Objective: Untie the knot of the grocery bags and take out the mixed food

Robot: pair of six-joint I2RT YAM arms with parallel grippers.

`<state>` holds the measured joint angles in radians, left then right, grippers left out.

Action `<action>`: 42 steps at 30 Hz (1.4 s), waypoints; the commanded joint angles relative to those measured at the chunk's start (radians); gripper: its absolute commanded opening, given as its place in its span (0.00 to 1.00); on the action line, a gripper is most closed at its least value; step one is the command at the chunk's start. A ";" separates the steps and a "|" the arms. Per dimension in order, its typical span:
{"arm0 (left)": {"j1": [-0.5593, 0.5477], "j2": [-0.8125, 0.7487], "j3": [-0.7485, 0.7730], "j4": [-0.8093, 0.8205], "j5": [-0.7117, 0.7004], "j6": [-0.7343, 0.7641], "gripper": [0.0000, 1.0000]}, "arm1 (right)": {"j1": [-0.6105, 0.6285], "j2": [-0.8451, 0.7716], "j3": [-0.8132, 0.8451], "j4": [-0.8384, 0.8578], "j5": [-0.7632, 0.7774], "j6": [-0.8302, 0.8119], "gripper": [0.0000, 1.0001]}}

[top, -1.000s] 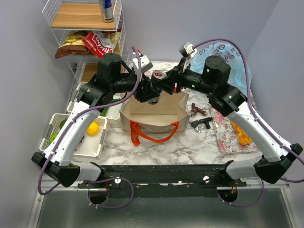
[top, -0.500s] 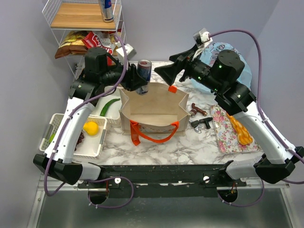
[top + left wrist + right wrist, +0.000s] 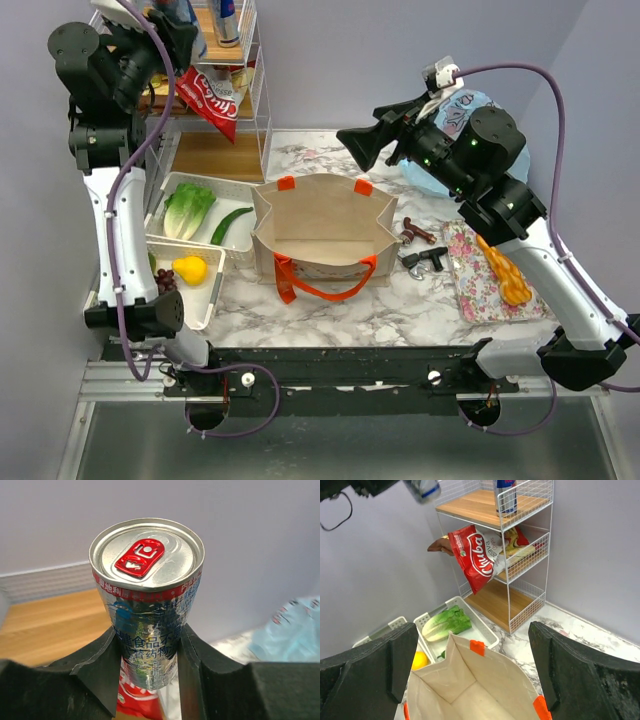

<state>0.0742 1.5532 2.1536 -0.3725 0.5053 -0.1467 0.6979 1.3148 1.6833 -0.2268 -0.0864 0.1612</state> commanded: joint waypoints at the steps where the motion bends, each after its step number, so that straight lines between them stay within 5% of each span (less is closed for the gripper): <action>1: 0.030 0.105 0.117 0.179 -0.146 0.001 0.00 | -0.003 -0.014 -0.021 0.017 0.023 -0.028 0.99; 10: 0.048 0.305 0.260 0.282 -0.210 0.104 0.00 | -0.005 -0.019 -0.041 0.012 0.030 -0.051 0.99; 27: 0.052 0.456 0.276 0.367 -0.176 0.130 0.02 | -0.015 0.006 -0.026 -0.022 0.022 -0.082 0.99; 42: 0.055 0.532 0.311 0.390 -0.124 0.124 0.32 | -0.018 0.036 -0.011 -0.035 0.010 -0.092 0.98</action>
<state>0.1204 2.0674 2.4111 -0.0788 0.3420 -0.0265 0.6849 1.3464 1.6463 -0.2348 -0.0799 0.0845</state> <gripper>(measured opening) 0.412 0.979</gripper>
